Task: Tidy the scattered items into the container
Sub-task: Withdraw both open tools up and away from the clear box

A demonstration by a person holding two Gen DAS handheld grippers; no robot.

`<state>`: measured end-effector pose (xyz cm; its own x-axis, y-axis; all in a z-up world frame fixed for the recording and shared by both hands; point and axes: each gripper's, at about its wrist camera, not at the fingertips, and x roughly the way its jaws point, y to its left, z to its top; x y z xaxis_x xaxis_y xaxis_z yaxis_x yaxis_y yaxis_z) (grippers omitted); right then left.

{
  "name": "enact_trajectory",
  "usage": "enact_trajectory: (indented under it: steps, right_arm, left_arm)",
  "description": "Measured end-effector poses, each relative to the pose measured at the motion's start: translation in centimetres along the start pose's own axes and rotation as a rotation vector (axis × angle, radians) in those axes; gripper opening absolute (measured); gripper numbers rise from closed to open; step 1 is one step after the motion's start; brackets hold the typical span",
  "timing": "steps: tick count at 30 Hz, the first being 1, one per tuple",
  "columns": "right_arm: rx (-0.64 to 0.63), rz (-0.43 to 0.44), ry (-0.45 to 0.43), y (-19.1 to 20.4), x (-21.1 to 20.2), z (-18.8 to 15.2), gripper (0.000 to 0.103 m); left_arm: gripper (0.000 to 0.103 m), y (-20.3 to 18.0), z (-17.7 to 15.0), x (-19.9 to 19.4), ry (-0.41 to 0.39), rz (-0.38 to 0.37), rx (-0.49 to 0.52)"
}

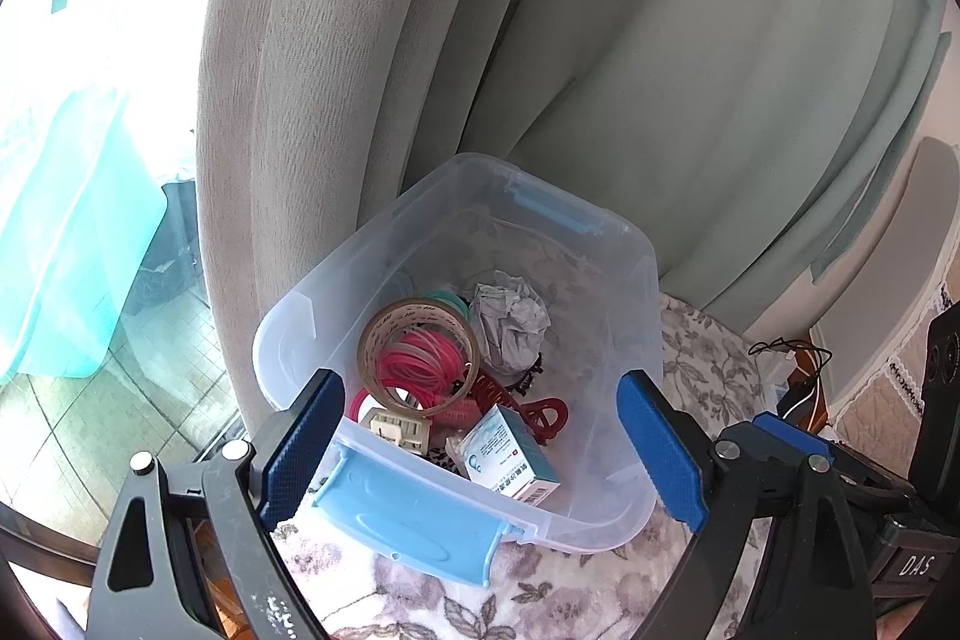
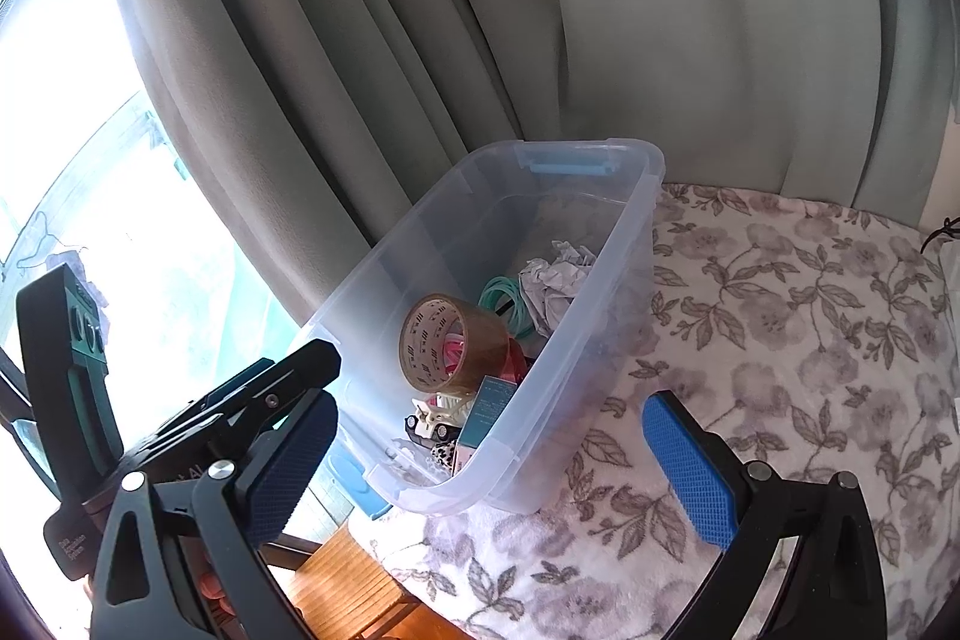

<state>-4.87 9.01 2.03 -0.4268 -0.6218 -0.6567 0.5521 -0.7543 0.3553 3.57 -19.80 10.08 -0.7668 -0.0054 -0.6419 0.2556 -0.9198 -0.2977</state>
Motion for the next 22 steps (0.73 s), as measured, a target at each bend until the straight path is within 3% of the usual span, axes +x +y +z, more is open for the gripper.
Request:
enact_trajectory:
  steps: [7,15,22]
  right_arm:
    - [-0.007,0.003,0.006,0.16,0.21,-0.10,0.103]
    - [-0.008,0.000,0.009,0.25,0.26,-0.16,0.103]
    - [-0.009,-0.002,0.013,0.31,0.32,-0.17,0.103]
  left_arm:
    - [0.093,0.38,-0.17,0.05,0.005,-0.020,-0.009]
    - [0.093,0.29,-0.38,-0.14,-0.028,0.016,-0.007]
    - [0.093,0.19,-0.47,-0.30,-0.047,-0.040,0.005]
